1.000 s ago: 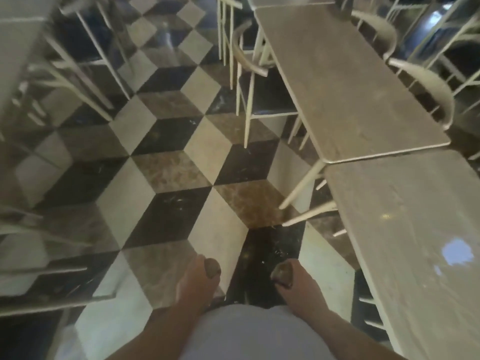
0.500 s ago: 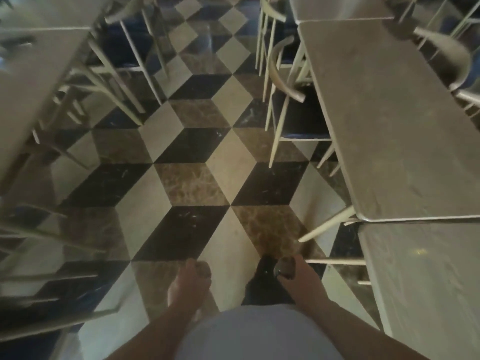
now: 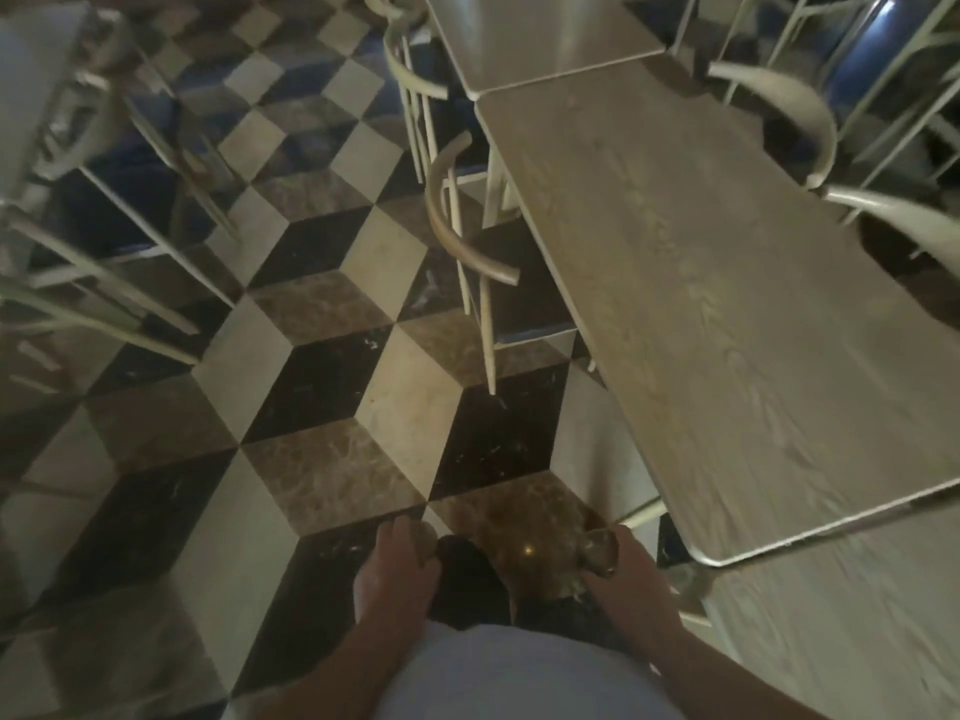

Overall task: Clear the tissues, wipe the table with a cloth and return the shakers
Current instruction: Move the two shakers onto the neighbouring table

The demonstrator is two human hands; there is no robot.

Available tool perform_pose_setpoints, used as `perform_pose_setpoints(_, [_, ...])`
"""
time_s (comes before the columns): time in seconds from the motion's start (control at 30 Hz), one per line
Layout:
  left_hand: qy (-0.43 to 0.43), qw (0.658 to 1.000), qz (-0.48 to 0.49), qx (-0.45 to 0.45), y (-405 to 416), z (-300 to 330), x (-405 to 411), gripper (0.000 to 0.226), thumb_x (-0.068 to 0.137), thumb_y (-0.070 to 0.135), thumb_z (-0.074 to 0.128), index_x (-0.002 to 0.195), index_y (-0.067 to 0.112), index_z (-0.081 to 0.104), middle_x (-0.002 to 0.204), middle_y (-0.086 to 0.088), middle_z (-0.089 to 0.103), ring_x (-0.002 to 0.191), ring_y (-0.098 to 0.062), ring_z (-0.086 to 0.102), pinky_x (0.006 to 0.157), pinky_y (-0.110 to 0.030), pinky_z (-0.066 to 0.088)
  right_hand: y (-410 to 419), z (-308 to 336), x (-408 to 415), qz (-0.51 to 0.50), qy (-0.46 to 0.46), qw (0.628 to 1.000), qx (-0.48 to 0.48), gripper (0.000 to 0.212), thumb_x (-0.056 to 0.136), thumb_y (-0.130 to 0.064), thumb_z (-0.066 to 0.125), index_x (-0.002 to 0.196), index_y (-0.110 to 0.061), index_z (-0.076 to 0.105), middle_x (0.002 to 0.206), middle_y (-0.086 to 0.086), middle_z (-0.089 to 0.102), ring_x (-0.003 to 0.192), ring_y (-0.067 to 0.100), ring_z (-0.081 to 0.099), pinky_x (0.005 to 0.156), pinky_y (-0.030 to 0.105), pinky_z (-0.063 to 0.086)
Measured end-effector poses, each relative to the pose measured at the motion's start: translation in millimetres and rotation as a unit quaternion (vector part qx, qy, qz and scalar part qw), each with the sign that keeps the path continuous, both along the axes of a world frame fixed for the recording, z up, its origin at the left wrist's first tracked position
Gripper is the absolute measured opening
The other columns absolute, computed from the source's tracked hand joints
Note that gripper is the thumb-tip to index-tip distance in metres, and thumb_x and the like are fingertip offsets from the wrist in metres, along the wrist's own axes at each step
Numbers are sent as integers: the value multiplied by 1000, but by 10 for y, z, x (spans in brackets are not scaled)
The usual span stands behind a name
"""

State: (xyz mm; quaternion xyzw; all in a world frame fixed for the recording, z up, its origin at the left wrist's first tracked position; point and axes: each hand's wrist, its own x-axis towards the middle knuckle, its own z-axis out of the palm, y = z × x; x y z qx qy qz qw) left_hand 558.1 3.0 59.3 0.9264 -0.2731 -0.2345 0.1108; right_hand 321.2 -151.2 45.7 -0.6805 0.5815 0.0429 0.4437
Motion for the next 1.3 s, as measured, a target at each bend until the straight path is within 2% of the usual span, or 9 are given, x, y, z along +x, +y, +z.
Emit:
perform_pose_setpoints(0.13, [13, 997, -73, 2, -695, -38, 403, 44, 82, 37, 71, 118, 29, 47, 110, 7, 57, 86, -11, 61, 69, -20, 49, -393, -88, 242, -54, -1, 998, -13, 50, 66, -60, 62, 109, -39, 48, 95, -16, 62, 87, 11, 63, 77, 35, 54])
perform_pose_setpoints(0.3, [34, 981, -191, -28, -1709, -124, 1098, 43, 82, 37, 68, 118, 31, 45, 113, 7, 53, 87, -10, 54, 74, -24, 49, -902, -24, 667, -143, 3, 989, -29, 42, 69, -53, 67, 107, -43, 53, 90, -15, 67, 82, 13, 65, 74, 37, 54])
perform_pose_setpoints(0.4, [49, 964, -262, -8, -2262, -38, 1384, 45, 85, 37, 65, 125, 29, 46, 120, 5, 54, 99, -12, 57, 81, -23, 47, -1138, 122, 860, -247, 0, 968, -41, 40, 64, -59, 65, 100, -45, 53, 81, -14, 68, 70, 14, 66, 64, 35, 55])
perform_pose_setpoints(0.5, [73, 935, -347, 23, -2782, 1, 1508, 51, 86, 38, 63, 131, 27, 43, 127, 4, 50, 110, -16, 57, 92, -29, 49, -1306, 265, 1021, -337, 8, 940, -48, 38, 71, -46, 76, 101, -40, 53, 86, -11, 67, 72, 13, 63, 61, 31, 50])
perform_pose_setpoints(0.63, [97, 911, -400, -11, -3307, -16, 1384, 49, 83, 39, 64, 125, 29, 42, 123, 5, 48, 100, -14, 59, 86, -34, 54, -1342, 216, 1016, -385, 25, 920, -63, 35, 77, -38, 75, 105, -39, 54, 97, -9, 67, 80, 15, 60, 72, 33, 50])
perform_pose_setpoints(0.73, [100, 886, -453, -26, -3663, -34, 1139, 50, 82, 38, 65, 124, 32, 39, 124, 6, 45, 105, -21, 60, 84, -39, 55, -1385, 128, 952, -424, 12, 904, -55, 42, 74, -46, 72, 110, -44, 51, 95, -12, 66, 80, 15, 64, 69, 35, 52])
perform_pose_setpoints(0.97, [61, 836, -545, -18, -4468, -78, 659, 50, 85, 37, 63, 128, 34, 39, 131, 8, 48, 110, -19, 60, 83, -37, 54, -1793, -21, 627, -491, 27, 869, -52, 43, 76, -34, 72, 111, -44, 49, 103, -12, 57, 76, 21, 59, 67, 34, 47])
perform_pose_setpoints(1.17, [45, 851, -522, -33, -4927, -208, 413, 58, 81, 48, 67, 132, 27, 49, 119, 4, 64, 111, -19, 60, 86, -34, 51, -2005, -87, 465, -534, 16, 844, -38, 50, 71, -43, 75, 113, -47, 48, 105, -17, 52, 75, 14, 58, 64, 29, 46])
perform_pose_setpoints(1.3, [60, 850, -521, -44, -5087, -231, 215, 51, 65, 51, 74, 109, 28, 62, 96, 9, 67, 91, -14, 63, 82, -33, 51, -2068, -92, 389, -541, 22, 841, -12, 53, 68, -45, 77, 112, -49, 49, 100, -16, 49, 72, 13, 54, 64, 29, 44])
